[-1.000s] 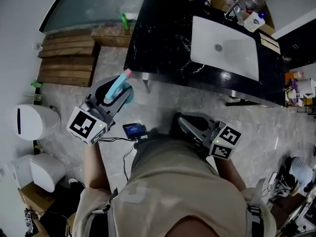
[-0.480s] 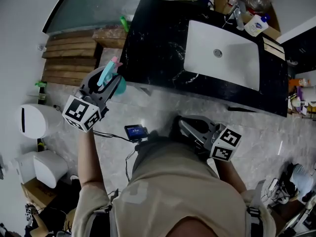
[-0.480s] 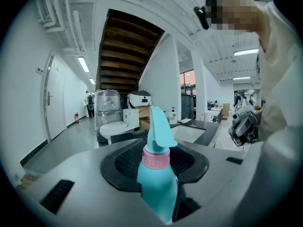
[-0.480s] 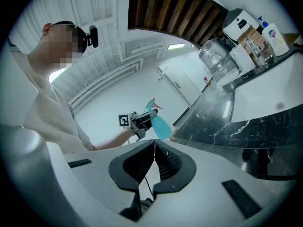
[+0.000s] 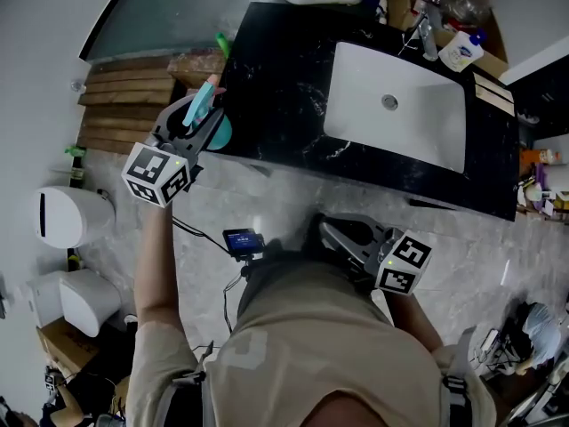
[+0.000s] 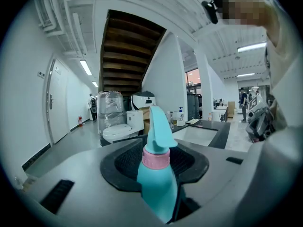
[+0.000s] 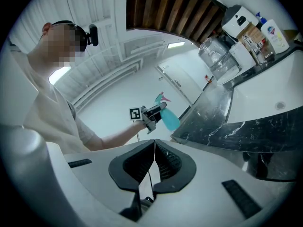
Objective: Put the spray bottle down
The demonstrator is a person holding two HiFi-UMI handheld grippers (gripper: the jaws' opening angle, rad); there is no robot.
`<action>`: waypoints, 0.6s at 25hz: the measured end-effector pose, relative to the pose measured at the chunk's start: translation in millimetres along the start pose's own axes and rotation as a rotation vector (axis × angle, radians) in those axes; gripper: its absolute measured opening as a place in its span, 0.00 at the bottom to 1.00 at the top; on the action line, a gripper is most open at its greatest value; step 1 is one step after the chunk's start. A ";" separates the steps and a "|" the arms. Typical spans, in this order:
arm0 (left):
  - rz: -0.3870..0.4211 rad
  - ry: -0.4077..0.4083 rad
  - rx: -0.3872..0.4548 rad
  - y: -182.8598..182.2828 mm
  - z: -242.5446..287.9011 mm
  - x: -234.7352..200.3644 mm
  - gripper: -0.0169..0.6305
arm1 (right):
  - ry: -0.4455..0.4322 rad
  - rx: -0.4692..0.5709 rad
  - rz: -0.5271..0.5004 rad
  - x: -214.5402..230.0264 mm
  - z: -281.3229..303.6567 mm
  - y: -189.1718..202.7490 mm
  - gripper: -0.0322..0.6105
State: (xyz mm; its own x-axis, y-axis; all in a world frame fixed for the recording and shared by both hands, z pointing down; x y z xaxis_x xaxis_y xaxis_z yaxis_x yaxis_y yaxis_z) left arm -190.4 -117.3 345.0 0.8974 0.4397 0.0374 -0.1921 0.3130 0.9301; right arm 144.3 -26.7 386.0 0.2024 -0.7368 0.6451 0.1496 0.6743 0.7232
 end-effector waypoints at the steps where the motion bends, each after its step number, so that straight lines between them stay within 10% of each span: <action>1: 0.007 0.003 -0.003 -1.6 5.6 -1.8 0.27 | -0.004 -0.001 -0.001 0.0 -0.5 0.2 0.08; 15: 0.019 -0.038 -0.106 -9.1 55.9 -29.7 0.27 | -0.031 0.017 -0.006 12.7 -27.4 -6.3 0.08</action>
State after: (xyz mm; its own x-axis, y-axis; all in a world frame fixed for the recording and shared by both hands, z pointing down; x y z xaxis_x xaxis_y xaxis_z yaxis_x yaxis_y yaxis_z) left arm -193.1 -180.3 355.9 0.9072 0.4147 0.0707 -0.2486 0.3927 0.8854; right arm 172.5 -38.9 382.8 0.1716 -0.7424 0.6476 0.1341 0.6689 0.7312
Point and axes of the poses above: the fingertips, and each gripper's own axes: z forward along the fingers, x to its right, y out of its underside, the point moved 7 cm from there along -z, backward along the fingers, and after that the axes turned 7 degrees about -x, right-handed, at the moved point
